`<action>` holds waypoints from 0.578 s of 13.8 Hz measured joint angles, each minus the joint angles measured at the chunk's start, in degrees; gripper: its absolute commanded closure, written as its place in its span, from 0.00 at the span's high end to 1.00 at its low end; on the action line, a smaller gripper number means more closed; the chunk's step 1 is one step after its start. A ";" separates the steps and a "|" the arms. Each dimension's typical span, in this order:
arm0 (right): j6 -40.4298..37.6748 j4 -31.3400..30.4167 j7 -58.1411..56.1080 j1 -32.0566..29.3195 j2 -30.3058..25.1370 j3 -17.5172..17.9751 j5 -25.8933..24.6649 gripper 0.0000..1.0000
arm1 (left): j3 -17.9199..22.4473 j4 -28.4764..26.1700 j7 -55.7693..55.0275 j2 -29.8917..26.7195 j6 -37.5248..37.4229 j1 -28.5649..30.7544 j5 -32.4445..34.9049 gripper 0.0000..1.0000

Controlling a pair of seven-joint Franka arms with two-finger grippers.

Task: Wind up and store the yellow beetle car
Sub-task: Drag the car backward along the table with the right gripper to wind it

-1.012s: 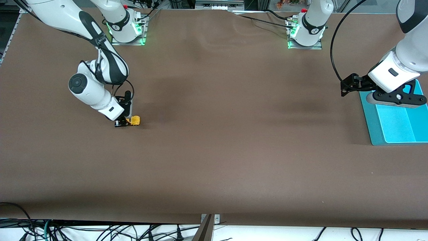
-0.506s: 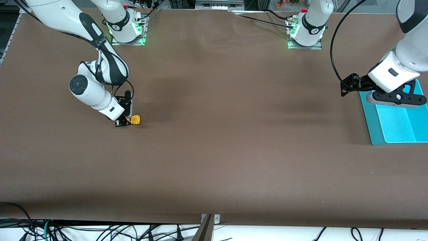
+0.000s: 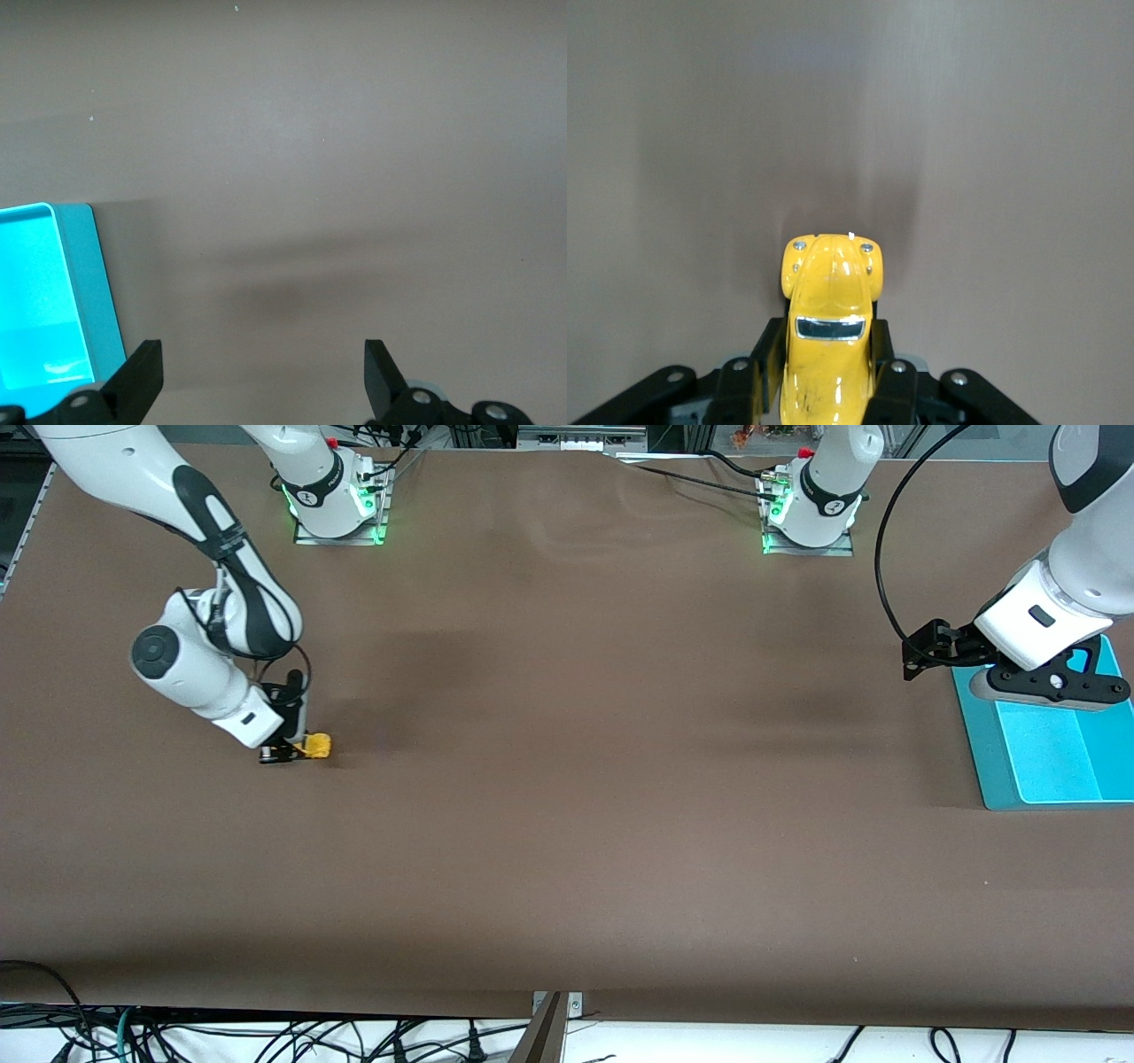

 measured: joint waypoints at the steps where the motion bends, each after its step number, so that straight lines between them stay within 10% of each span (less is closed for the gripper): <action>1: -0.01 0.04 -2.13 -1.09 -0.01 -0.64 0.00 0.15 | 0.00 0.00 0.00 0.00 0.00 0.00 0.00 1.00; 8: -0.87 0.44 -11.49 -9.16 -0.01 -2.80 0.09 0.17 | 0.00 0.00 0.00 0.00 0.00 0.00 0.00 1.00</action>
